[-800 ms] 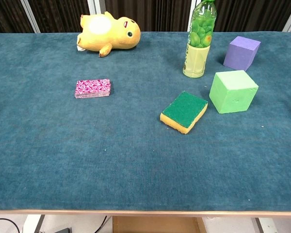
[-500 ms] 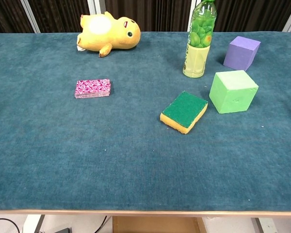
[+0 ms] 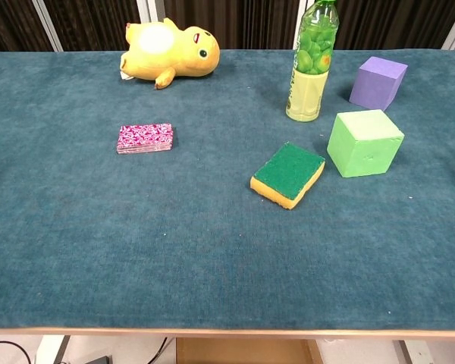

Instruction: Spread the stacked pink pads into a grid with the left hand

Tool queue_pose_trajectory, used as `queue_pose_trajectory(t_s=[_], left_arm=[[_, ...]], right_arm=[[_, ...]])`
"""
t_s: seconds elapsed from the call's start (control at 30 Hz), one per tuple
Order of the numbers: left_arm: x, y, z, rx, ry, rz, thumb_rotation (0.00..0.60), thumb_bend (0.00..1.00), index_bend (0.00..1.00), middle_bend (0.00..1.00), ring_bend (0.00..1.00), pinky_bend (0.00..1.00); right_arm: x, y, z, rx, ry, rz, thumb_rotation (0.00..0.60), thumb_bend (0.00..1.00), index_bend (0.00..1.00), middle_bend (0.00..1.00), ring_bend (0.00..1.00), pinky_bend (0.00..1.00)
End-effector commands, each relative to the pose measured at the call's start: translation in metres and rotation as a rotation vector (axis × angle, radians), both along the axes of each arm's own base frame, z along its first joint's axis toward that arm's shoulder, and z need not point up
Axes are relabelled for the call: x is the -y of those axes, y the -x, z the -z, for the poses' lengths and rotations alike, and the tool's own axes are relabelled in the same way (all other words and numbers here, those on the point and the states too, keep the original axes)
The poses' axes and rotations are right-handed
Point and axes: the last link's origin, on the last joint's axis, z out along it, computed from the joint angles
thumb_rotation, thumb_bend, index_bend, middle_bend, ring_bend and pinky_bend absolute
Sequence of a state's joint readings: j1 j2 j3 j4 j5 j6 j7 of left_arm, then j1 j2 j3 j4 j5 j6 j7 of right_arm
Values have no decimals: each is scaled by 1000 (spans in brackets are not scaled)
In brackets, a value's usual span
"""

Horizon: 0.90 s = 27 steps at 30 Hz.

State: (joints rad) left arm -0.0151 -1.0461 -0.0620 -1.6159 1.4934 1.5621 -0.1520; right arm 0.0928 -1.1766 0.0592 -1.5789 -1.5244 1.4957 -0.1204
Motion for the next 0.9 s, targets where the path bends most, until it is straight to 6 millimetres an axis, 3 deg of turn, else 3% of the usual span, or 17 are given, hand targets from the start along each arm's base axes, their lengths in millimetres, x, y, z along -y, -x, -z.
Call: queue_pose_trajectory(t_s=[0.03, 0.23, 0.5, 0.63, 0.9], left_arm=[[-3, -5, 2, 48, -36, 2, 600, 175, 231, 96, 0, 0], [-43, -31, 0, 31, 3, 23, 600, 170, 243, 101, 0, 0], [-124, -90, 11, 25, 209, 41, 600, 168, 245, 101, 0, 0], [-167, -129, 42, 49, 362, 36, 600, 166, 248, 98, 0, 0], [-211, -171, 103, 30, 493, -37, 600, 166, 257, 100, 0, 0]], right_arm=[[-1, 1, -2, 7, 4, 6, 600, 199, 3, 84, 157, 217], [0, 4, -5, 18, 5, 16, 600, 199, 3, 84, 158, 217], [2, 7, -5, 18, -2, 32, 600, 199, 3, 84, 158, 217], [3, 9, -6, 19, 5, 40, 600, 199, 3, 84, 158, 217], [4, 16, -11, 22, 18, 58, 600, 199, 3, 84, 159, 217]])
